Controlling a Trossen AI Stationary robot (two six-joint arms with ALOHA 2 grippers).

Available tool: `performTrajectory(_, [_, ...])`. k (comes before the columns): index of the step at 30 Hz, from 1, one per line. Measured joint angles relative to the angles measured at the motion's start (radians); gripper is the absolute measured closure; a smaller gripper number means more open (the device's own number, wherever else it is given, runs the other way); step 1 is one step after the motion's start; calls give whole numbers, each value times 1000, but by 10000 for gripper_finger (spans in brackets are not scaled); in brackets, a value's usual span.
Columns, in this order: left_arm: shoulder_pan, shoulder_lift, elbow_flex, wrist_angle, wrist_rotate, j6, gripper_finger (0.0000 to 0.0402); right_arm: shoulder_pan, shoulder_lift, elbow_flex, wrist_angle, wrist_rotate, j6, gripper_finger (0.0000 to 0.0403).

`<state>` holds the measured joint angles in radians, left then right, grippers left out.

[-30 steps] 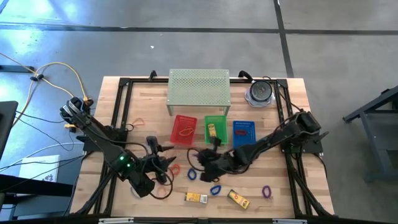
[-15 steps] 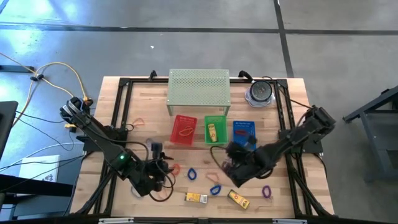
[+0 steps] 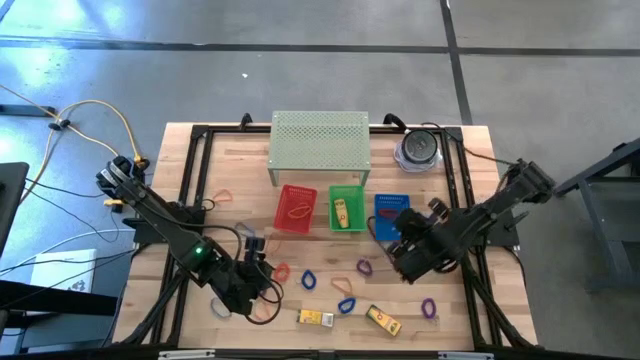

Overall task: Pick & Place Office Desk Supplies
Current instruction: Put the purple spring keychain into the blue bin

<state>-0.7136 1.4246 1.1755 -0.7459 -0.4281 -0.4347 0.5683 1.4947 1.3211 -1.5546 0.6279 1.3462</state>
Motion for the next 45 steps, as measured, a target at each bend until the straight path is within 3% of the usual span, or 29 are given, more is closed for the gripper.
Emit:
performTrajectory(6, [7, 0, 0, -34, 0, 1, 208, -43, -208, -221, 161, -1, 36, 399])
performTrajectory(14, [70, 0, 0, -99, 35, 20, 208, -188, -288, -409, 484, -71, -191, 399])
performTrajectory(20, [153, 0, 0, -110, 155, 85, 208, -326, -270, -423, 571, -154, -340, 399])
performTrajectory(29, [217, 0, 0, -136, 236, 132, 208, -438, -267, -423, 580, -215, -433, 399])
performTrajectory(45, [218, -24, -1, -295, 270, 150, 208, -466, -260, -447, 640, -229, -487, 399])
